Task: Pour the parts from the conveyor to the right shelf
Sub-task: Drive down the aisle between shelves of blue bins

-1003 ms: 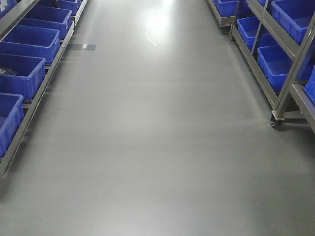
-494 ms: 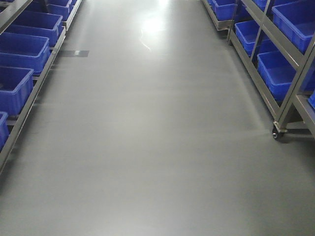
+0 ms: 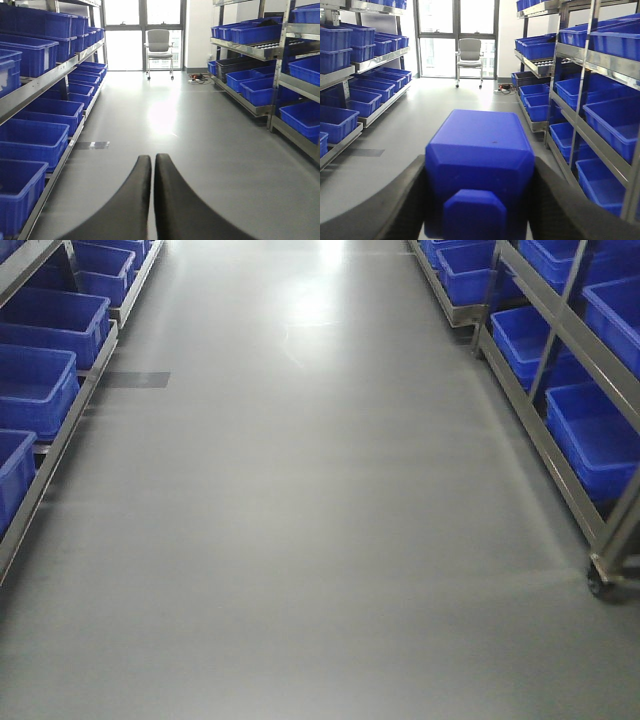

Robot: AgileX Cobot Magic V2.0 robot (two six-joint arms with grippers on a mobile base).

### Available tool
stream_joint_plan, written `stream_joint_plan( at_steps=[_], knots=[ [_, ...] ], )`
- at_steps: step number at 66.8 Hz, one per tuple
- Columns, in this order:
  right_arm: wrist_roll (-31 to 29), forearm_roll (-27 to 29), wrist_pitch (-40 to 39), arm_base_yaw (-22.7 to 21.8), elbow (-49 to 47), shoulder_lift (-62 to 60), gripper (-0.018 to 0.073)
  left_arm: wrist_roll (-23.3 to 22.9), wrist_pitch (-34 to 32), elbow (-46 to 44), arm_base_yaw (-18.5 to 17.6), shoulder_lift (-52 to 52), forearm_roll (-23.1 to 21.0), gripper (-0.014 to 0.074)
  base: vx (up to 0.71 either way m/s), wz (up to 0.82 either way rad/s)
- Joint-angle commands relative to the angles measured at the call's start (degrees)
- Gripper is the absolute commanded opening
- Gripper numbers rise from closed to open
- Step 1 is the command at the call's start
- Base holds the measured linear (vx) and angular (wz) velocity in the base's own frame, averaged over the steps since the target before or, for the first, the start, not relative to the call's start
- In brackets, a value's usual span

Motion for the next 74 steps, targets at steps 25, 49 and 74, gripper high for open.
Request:
stream_joint_plan(
  at_steps=[25, 49, 74],
  knots=[
    [-0.32, -0.05, -4.67, -0.05, -1.57, 0.73, -0.0004, -0.42, -4.16, -1.12, -0.27, -0.34, -0.35, -0.0006, 0.65, 0.10],
    [-0.32, -0.05, -4.67, -0.05, -1.57, 0.73, -0.0004, -0.42, -4.16, -1.12, -0.27, -0.34, -0.35, -0.0006, 0.65, -0.01],
    [-0.32, -0.05, -4.65, -0.05, -1.57, 0.73, -0.0004, -0.42, -4.16, -1.12, -0.27, -0.34, -0.35, -0.0006, 0.68, -0.15]
  ],
)
